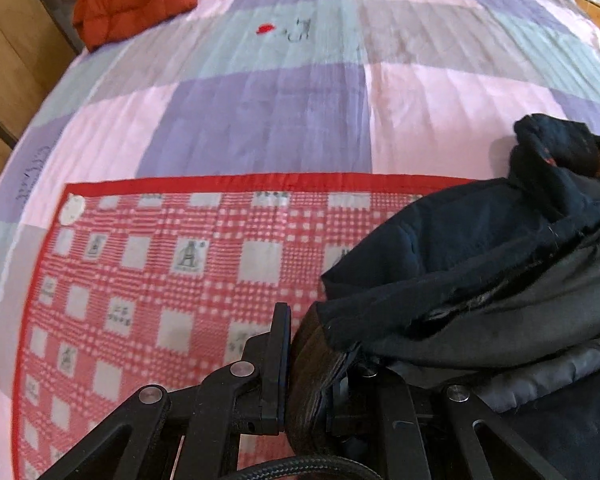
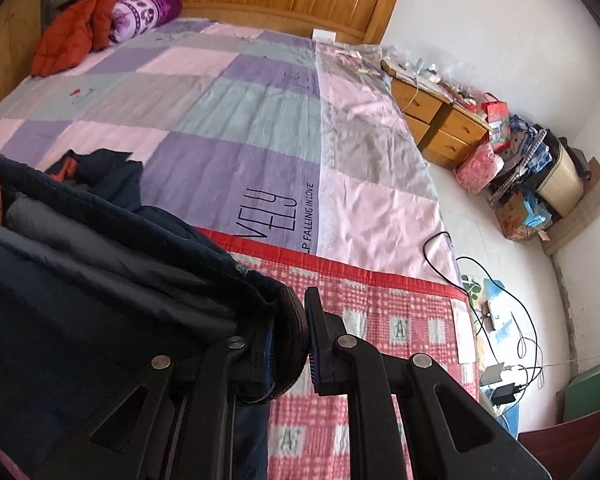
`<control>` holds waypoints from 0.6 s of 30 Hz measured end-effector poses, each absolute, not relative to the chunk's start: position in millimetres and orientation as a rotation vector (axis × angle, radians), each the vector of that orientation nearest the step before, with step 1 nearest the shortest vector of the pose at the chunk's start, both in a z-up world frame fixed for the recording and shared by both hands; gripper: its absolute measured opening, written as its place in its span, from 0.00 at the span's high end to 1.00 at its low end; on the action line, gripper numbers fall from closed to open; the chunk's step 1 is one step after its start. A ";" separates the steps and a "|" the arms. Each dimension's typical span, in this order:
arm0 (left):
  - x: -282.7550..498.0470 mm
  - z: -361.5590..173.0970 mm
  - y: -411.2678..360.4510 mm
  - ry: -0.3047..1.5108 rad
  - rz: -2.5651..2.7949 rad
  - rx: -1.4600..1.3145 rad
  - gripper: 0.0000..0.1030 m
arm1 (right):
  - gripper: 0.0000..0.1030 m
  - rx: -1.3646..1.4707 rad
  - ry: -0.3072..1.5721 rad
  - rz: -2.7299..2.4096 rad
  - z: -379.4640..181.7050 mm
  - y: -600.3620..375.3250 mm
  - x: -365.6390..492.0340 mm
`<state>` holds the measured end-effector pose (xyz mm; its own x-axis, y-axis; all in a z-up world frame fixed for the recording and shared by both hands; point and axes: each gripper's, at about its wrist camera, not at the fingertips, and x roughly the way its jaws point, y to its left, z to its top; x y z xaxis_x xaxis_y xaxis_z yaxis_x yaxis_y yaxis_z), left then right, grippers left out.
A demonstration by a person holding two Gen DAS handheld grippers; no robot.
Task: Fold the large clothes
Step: 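Lift the hem with both tools and fold it over toward the collar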
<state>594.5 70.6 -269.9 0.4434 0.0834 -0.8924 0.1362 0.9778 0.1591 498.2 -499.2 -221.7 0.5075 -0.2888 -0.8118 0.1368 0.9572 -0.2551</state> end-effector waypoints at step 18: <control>654.9 -332.8 54.6 1.231 -0.062 0.201 0.84 | 0.84 -0.095 1.139 -0.298 -298.8 -519.4 566.1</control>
